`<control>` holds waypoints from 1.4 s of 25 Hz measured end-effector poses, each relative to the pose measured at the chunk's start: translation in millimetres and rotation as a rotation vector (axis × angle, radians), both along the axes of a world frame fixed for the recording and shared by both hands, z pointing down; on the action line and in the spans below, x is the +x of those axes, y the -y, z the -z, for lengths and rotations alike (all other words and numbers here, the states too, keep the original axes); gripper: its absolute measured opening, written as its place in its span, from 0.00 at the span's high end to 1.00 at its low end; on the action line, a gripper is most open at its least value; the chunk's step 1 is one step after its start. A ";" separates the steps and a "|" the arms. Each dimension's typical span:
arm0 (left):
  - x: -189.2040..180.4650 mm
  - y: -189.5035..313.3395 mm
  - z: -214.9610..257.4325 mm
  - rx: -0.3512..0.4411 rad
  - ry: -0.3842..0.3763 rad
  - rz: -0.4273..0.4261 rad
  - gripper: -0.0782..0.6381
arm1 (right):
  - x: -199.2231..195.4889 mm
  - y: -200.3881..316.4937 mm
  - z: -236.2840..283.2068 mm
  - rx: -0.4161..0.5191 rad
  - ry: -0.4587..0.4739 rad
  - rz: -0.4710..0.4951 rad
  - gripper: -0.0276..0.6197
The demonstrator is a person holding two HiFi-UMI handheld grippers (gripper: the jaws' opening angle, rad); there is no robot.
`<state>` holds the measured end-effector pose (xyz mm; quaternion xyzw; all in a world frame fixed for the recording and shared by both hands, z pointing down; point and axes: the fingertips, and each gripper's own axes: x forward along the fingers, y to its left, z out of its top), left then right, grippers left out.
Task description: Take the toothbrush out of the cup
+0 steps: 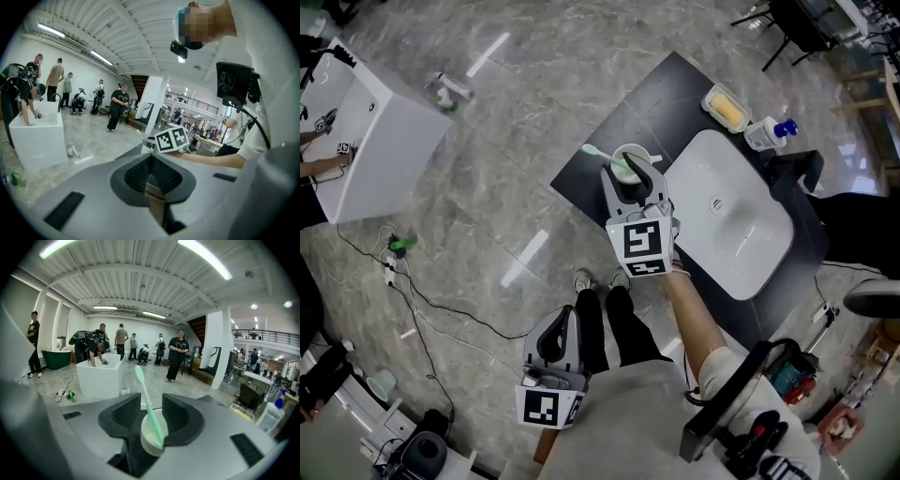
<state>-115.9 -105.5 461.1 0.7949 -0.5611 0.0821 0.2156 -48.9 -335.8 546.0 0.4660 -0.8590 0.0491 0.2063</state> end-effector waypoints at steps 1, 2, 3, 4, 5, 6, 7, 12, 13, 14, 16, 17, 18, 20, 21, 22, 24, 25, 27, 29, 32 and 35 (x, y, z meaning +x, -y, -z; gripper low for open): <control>-0.2 0.3 -0.4 -0.001 0.000 0.001 0.89 | -1.5 2.6 -1.4 0.000 -0.011 0.002 0.75; -0.7 0.6 -0.6 -0.002 0.001 0.003 0.88 | -3.2 4.6 -2.5 -0.002 -0.019 0.003 0.75; -1.3 0.7 -0.8 -0.004 0.001 0.004 0.88 | -5.2 6.3 -3.6 -0.004 -0.028 0.003 0.75; -2.0 0.8 -0.8 -0.005 0.001 0.006 0.89 | -7.4 7.6 -4.5 -0.004 -0.040 0.003 0.75; -2.6 0.7 -0.6 -0.006 0.002 0.007 0.89 | -9.7 8.4 -5.3 -0.002 -0.050 0.005 0.75; -3.2 0.7 -0.3 -0.006 0.003 0.008 0.89 | -11.5 8.9 -6.0 0.000 -0.058 0.007 0.75; -4.0 0.7 0.1 -0.005 0.003 0.010 0.89 | -12.7 9.0 -6.9 0.002 -0.066 0.009 0.75; -8.4 1.0 0.7 -0.004 0.005 0.019 0.89 | -12.7 11.1 -9.1 0.021 -0.101 -0.002 0.79; -8.8 1.5 0.7 -0.004 0.006 0.020 0.88 | -10.9 12.5 -8.1 0.026 -0.099 -0.015 0.86; -9.1 2.0 0.9 -0.004 0.006 0.019 0.88 | -9.2 13.9 -7.5 0.028 -0.099 -0.026 0.90; -9.3 2.7 1.3 -0.004 0.006 0.018 0.89 | -7.5 15.3 -7.7 0.028 -0.102 -0.034 0.91; -9.5 2.6 1.2 -0.005 0.006 0.017 0.89 | -7.2 15.2 -7.8 0.027 -0.101 -0.034 0.91; -10.0 2.5 1.1 -0.005 0.007 0.016 0.89 | -7.4 14.9 -7.7 0.026 -0.098 -0.032 0.91; -11.7 2.8 1.6 -0.003 0.007 0.019 0.88 | -9.0 14.2 -7.7 0.023 -0.096 -0.023 0.91; -12.5 3.2 2.0 -0.001 0.006 0.021 0.88 | -10.0 14.3 -8.2 0.019 -0.100 -0.019 0.91; -13.1 3.4 2.4 0.001 0.006 0.022 0.88 | -10.6 14.7 -9.1 0.014 -0.107 -0.019 0.91; -13.8 3.0 3.2 0.002 0.006 0.022 0.89 | -10.5 16.1 -11.1 0.004 -0.124 -0.031 0.91; -14.2 2.5 3.7 0.002 0.006 0.022 0.89 | -10.2 16.9 -11.5 0.001 -0.130 -0.039 0.91; -15.4 1.8 4.4 0.003 0.004 0.024 0.88 | -10.1 18.6 -11.5 -0.003 -0.132 -0.048 0.91; -16.8 1.9 4.2 0.003 0.004 0.028 0.88 | -10.2 21.0 -12.3 -0.016 -0.133 -0.050 0.91; -18.2 1.8 3.6 0.004 0.004 0.032 0.88 | -10.3 23.6 -15.2 -0.032 -0.151 -0.056 0.90; -19.1 1.5 5.0 0.009 0.001 0.031 0.88 | -9.8 24.5 -16.8 -0.026 -0.178 -0.071 0.90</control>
